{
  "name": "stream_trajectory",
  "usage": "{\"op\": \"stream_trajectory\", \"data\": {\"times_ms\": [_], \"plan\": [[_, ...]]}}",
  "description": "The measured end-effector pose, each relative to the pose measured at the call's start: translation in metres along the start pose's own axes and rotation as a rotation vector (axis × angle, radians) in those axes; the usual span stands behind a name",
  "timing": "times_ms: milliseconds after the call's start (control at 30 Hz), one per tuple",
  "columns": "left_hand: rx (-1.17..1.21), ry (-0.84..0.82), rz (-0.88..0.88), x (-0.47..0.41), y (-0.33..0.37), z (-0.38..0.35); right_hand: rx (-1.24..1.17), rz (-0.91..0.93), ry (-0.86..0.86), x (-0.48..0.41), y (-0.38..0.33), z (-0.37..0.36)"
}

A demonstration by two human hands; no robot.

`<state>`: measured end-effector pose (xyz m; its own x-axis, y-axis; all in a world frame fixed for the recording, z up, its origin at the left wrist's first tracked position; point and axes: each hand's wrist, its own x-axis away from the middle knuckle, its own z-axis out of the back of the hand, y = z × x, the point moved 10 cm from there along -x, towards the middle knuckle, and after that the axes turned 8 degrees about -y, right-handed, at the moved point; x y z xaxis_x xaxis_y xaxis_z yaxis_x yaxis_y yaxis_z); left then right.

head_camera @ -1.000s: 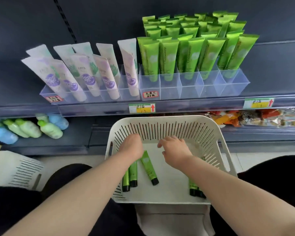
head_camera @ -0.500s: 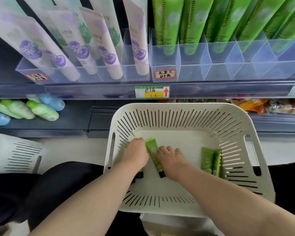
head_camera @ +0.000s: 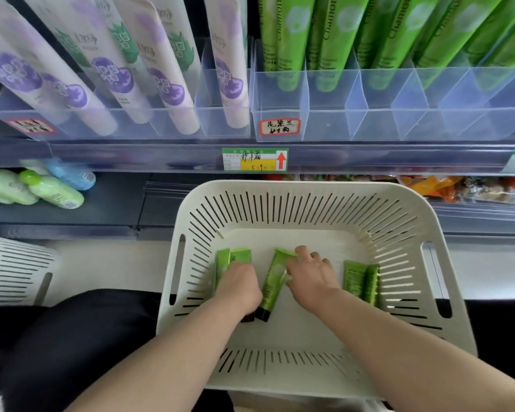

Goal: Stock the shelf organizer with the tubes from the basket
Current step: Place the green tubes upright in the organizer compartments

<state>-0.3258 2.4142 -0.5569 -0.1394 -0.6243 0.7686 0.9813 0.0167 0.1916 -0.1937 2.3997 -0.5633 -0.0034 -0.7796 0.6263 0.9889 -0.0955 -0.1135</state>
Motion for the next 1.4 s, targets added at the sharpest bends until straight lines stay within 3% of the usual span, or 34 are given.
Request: {"op": "stream_trajectory", "data": {"times_ms": [100, 400, 600, 767, 933, 1100, 1267, 1400], "plan": [[0.029, 0.012, -0.003, 0.003, 0.002, 0.001, -0.189, -0.107, 0.014, 0.000, 0.015, -0.006], [0.045, -0.100, -0.175, -0.005, 0.020, -0.023, -0.628, -0.169, -0.048, -0.015, 0.015, -0.016], [0.101, 0.039, -0.117, -0.007, 0.011, -0.002, -0.503, -0.113, -0.070, -0.020, 0.005, -0.014], [0.088, 0.054, -0.081, -0.011, 0.002, 0.000, -0.305, -0.110, -0.120, -0.014, 0.008, -0.017], [0.020, 0.067, -0.061, -0.022, 0.011, -0.004, -0.390, -0.179, -0.119, -0.002, 0.033, -0.014], [0.099, 0.167, 0.044, -0.036, 0.021, -0.012, -0.459, -0.134, -0.046, 0.011, 0.051, 0.015], [-0.034, 0.089, -0.075, -0.038, 0.044, -0.024, -0.486, -0.063, -0.010, 0.023, 0.051, 0.033], [-0.070, 0.274, -0.247, -0.015, 0.059, 0.011, -0.470, -0.037, 0.120, 0.041, 0.055, 0.061]]}}
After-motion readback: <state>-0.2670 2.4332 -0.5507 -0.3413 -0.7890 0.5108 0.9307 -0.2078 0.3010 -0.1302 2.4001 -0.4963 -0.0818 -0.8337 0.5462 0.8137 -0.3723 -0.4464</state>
